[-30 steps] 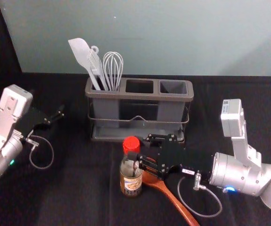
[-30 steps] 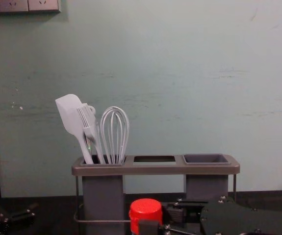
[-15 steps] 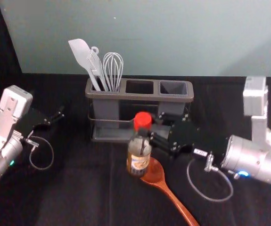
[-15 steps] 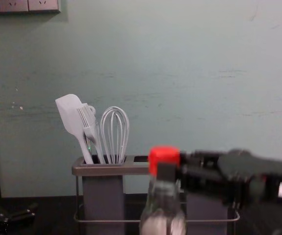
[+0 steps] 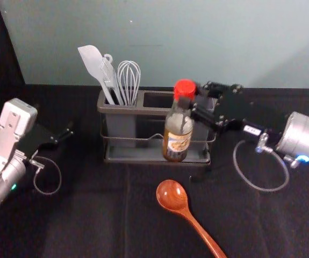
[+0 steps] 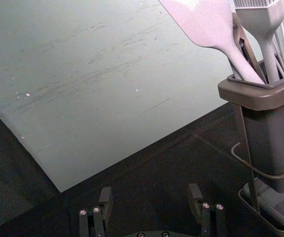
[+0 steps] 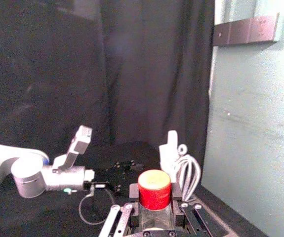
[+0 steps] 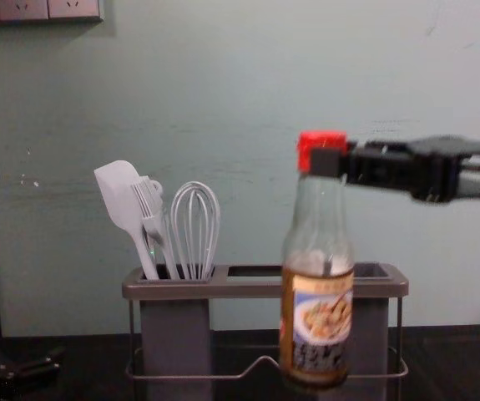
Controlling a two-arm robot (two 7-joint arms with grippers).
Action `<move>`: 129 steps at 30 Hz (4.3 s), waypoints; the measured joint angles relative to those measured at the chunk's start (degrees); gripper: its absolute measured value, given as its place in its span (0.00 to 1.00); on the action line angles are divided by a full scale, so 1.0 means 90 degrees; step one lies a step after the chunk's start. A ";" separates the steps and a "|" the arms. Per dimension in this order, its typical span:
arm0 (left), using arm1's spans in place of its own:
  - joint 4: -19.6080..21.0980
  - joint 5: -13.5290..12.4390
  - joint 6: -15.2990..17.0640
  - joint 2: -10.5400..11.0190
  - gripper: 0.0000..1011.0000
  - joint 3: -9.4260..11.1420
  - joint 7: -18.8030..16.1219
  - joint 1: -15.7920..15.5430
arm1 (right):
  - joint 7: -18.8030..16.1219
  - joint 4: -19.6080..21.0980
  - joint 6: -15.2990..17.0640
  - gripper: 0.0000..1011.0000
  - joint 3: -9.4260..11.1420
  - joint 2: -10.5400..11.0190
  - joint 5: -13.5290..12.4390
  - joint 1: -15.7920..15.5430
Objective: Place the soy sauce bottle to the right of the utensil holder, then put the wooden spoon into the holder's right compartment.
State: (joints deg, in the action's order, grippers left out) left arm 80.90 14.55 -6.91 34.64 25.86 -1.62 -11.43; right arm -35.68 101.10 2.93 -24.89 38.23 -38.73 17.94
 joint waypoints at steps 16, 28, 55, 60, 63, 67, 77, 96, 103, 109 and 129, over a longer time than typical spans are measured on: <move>0.0000 0.0000 0.0000 0.0000 0.99 0.0000 0.0000 0.0000 | 0.0171 0.0578 0.0381 0.36 0.0788 0.1054 -0.0714 -0.0446; 0.0000 0.0000 0.0000 0.0000 0.99 0.0001 0.0000 0.0000 | 0.0235 0.0552 -0.0197 0.36 0.1495 0.1605 -0.0830 -0.1405; 0.0000 0.0000 0.0000 0.0000 0.99 0.0000 0.0000 0.0000 | -0.0458 -0.1702 -0.1739 0.36 0.1044 0.0135 0.0303 -0.0661; 0.0000 0.0000 0.0000 0.0000 0.99 0.0000 0.0000 0.0000 | -0.0586 -0.2093 -0.1987 0.36 0.0942 -0.0138 0.0494 -0.0427; 0.0000 0.0000 0.0000 0.0000 0.99 0.0000 0.0000 0.0000 | -0.0636 -0.2309 -0.2036 0.36 0.0876 -0.0266 0.0587 -0.0304; 0.0000 0.0000 0.0000 0.0000 0.99 0.0000 0.0000 0.0000 | -0.0670 -0.2523 -0.2070 0.36 0.0818 -0.0388 0.0677 -0.0190; 0.0000 0.0000 0.0000 0.0000 0.99 0.0001 0.0000 0.0000 | -0.0743 -0.2928 -0.2157 0.36 0.0767 -0.0598 0.0793 -0.0021; 0.0000 0.0000 0.0000 0.0000 0.99 0.0001 0.0000 0.0000 | -0.0792 -0.3588 -0.2142 0.36 0.0729 -0.0880 0.0862 0.0273; 0.0000 0.0000 0.0000 0.0000 0.99 0.0001 0.0000 0.0000 | -0.0795 -0.3768 -0.2057 0.36 0.0714 -0.0966 0.0868 0.0360; 0.0000 0.0000 0.0000 0.0000 0.99 0.0001 0.0000 0.0000 | -0.0831 -0.3809 -0.2013 0.36 0.0708 -0.0997 0.0839 0.0382; 0.0000 0.0000 0.0000 0.0000 0.99 0.0000 0.0000 -0.0001 | -0.0881 -0.3820 -0.1818 0.36 0.0709 -0.1010 0.0659 0.0384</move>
State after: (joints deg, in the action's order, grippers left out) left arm 80.90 14.55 -6.90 34.64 25.86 -1.62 -11.43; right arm -43.61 66.72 -13.43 -18.51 29.14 -32.80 21.40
